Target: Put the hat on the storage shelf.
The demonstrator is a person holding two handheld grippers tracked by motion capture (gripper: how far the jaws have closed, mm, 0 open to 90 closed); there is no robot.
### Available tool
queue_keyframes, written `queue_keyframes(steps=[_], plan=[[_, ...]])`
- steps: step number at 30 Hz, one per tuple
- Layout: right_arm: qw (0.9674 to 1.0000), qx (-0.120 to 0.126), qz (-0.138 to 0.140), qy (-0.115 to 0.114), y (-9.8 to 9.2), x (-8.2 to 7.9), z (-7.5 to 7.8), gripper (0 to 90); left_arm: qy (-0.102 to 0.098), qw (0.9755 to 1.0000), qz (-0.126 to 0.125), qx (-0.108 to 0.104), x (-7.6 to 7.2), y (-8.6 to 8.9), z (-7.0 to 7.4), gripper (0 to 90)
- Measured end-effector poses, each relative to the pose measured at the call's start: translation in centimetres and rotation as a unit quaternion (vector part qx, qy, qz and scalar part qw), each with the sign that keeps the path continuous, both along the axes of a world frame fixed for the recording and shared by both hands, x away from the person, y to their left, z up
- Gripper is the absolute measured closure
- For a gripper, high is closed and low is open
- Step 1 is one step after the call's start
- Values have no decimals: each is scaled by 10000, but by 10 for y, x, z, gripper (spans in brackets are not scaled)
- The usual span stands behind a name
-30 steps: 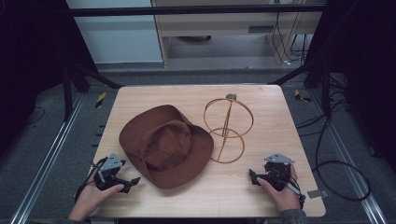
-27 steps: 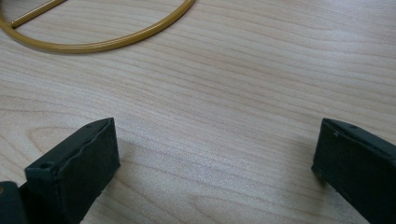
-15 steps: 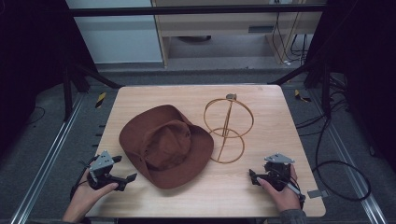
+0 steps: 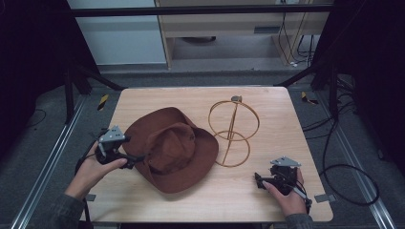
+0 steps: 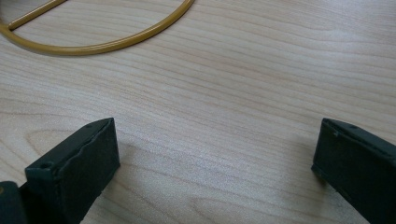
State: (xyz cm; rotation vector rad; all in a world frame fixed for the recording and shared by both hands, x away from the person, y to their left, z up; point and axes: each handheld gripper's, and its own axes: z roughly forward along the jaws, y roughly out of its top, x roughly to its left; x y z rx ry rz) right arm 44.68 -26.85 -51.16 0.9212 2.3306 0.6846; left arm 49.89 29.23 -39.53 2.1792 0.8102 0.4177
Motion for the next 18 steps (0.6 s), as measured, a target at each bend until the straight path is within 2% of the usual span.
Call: queue_keyframes(steps=[2, 4, 6, 9, 13, 18], plan=[[10000, -9, 14, -7, 0, 0, 0, 5, -51, 9999, -9, 121, 7, -7, 5, 49], [10000, 5, 19, -3, 0, -1, 0, 5, 2, 9998, 21, 202, 12, -13, 5, 52], [10000, 3, 16, -5, 0, -1, 0, 5, 19, 9992, -19, 396, 15, -20, 3, 53], [10000, 9, 21, -2, 0, -1, 0, 5, 126, 9987, 0, 485, 22, -28, 3, 53], [10000, 9, 22, -1, 0, -1, 0, 5, 81, 9963, -52, 858, 29, -39, 9, 53], [10000, 8, 22, -2, 0, -1, 0, 5, 91, 9958, -133, 899, 36, -52, 15, 53]])
